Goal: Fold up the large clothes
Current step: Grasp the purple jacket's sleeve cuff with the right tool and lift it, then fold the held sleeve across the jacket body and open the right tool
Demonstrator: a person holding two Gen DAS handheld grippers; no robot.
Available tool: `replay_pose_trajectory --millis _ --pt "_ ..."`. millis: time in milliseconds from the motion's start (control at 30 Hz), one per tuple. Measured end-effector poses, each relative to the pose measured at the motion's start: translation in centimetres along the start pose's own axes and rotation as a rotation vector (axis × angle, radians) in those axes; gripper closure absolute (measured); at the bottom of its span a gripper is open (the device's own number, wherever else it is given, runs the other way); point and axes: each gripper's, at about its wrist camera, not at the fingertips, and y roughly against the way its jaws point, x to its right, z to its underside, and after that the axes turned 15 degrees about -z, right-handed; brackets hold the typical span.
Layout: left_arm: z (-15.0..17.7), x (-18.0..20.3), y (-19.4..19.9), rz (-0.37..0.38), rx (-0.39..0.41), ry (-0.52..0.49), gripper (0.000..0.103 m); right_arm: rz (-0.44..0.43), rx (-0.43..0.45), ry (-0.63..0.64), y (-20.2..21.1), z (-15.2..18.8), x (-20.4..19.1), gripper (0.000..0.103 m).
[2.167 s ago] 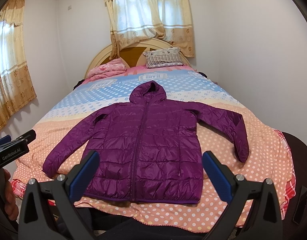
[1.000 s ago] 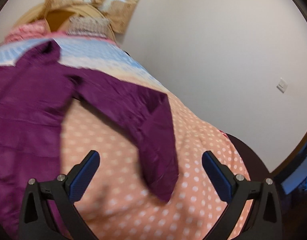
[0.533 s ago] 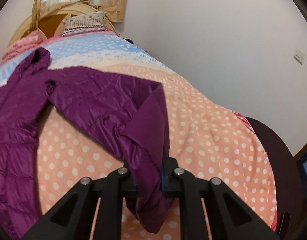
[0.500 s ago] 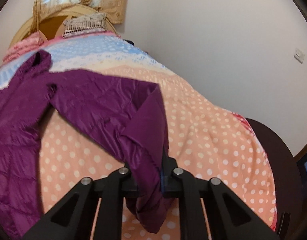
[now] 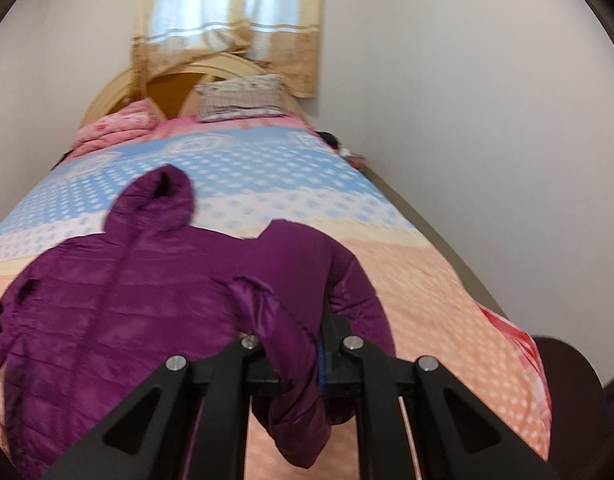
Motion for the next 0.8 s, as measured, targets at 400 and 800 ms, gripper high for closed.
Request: replay_pose_trajectory --millis 400,800 --pt "-1.1 -2.1 -5.9 -0.074 -0.046 0.014 0.001 -0.186 -0.058 0.126 -8.8 -2.2 -11.1 0.092" --pt "-0.7 -2.8 -9.7 -0.155 -0.086 -0.005 0.001 -0.336 -0.152 0.117 -18.6 -0.1 -19.2 0.092"
